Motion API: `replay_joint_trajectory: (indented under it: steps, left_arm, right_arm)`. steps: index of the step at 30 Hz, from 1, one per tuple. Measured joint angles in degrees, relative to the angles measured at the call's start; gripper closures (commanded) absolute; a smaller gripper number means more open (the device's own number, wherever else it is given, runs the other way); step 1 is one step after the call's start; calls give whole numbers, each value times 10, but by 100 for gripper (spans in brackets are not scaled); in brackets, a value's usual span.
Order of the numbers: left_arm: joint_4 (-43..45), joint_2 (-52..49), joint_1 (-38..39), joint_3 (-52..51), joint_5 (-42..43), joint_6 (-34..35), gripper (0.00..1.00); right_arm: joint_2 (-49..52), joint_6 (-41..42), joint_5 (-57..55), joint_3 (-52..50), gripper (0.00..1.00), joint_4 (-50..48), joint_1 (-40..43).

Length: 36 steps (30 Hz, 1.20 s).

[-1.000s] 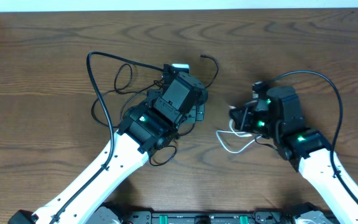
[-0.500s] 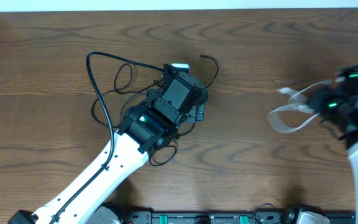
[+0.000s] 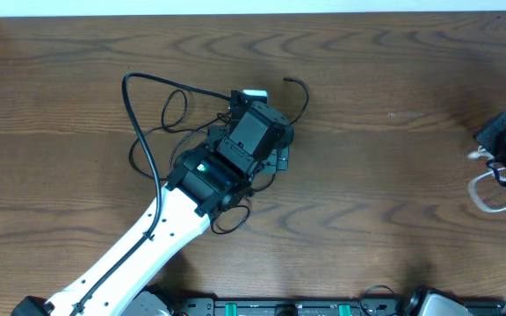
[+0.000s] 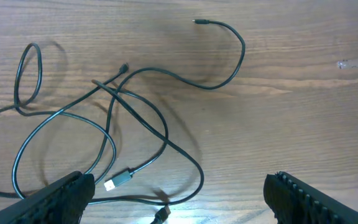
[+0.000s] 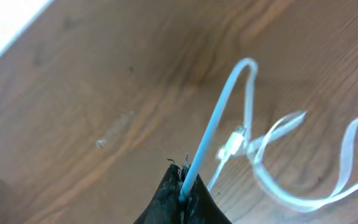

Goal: Untangle cables

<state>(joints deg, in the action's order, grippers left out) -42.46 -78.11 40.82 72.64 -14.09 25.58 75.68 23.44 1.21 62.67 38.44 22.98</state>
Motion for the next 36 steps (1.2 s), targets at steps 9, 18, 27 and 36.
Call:
replay_joint_trajectory:
  steps: [9,18,27,36]
  left_arm:
    - [0,0,0,0,0,0,8]
    - [0,0,0,0,0,0,8]
    - [0,0,0,0,0,-1,8]
    - [0,0,0,0,0,-1,7]
  right_arm:
    - [85,1,-12,0,36,-5,7]
    - [118,0,-19,0,1,21,28]
    - [121,14,-21,-8,1,95,28]
    - [121,131,-49,-139,1,-31,29]
